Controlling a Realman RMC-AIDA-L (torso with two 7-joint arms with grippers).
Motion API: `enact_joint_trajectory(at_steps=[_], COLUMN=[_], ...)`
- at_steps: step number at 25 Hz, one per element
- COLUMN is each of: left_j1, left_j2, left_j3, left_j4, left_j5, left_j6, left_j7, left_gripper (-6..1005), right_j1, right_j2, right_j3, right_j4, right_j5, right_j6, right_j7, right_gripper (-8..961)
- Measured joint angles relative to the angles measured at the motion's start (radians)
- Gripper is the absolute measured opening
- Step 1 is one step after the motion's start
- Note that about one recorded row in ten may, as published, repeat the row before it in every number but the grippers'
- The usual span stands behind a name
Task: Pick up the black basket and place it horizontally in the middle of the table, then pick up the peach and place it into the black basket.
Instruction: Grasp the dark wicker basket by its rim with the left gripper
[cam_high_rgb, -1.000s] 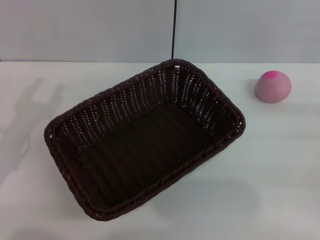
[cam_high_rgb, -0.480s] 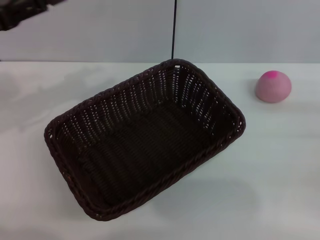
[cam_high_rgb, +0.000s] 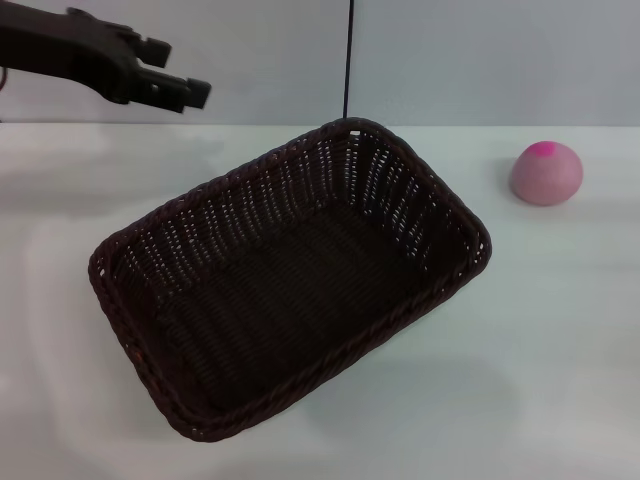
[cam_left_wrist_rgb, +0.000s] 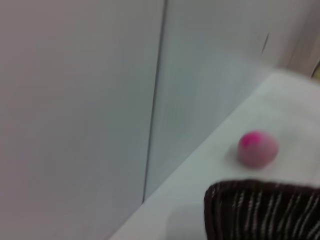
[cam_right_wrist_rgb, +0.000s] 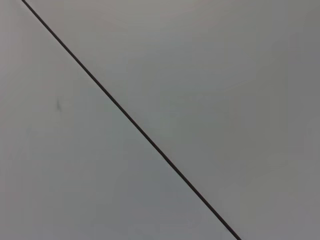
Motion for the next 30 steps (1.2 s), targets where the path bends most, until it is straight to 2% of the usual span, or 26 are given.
enact_joint_trajectory(at_steps=[1, 2, 3, 4, 6, 21, 30], left_j1=[-0.028, -0.028, -0.050, -0.050, -0.069, -0.079, -0.080], left_j2=[-0.030, -0.030, -0.056, -0.056, -0.083, -0.092, -0.094], left_j3=[0.010, 0.010, 0.028, 0.028, 0.058, 0.207, 0.230], left_j4=[0.031, 0.031, 0.041, 0.041, 0.044, -0.072, -0.132], left_j5=[0.088, 0.088, 0.162, 0.162, 0.244, 0.369, 0.402], left_j6=[0.012, 0.012, 0.023, 0.023, 0.025, -0.038, -0.065], left_j7=[0.000, 0.000, 0.000, 0.000, 0.000, -0.062, -0.068], left_gripper=[777, 778, 778, 778, 779, 775, 756], right_j1=[0.001, 0.001, 0.001, 0.001, -0.004, -0.014, -0.013], right_j2=[0.000, 0.000, 0.000, 0.000, -0.001, 0.000, 0.000], right_j3=[0.000, 0.000, 0.001, 0.001, 0.002, 0.002, 0.001], right_j4=[0.005, 0.005, 0.015, 0.015, 0.023, 0.041, 0.046], right_j5=[0.000, 0.000, 0.000, 0.000, 0.000, 0.000, 0.000], right_j6=[0.002, 0.002, 0.005, 0.005, 0.008, 0.021, 0.024], right_j7=[0.000, 0.000, 0.000, 0.000, -0.001, -0.003, -0.003], right_gripper=[465, 465, 465, 465, 465, 465, 465])
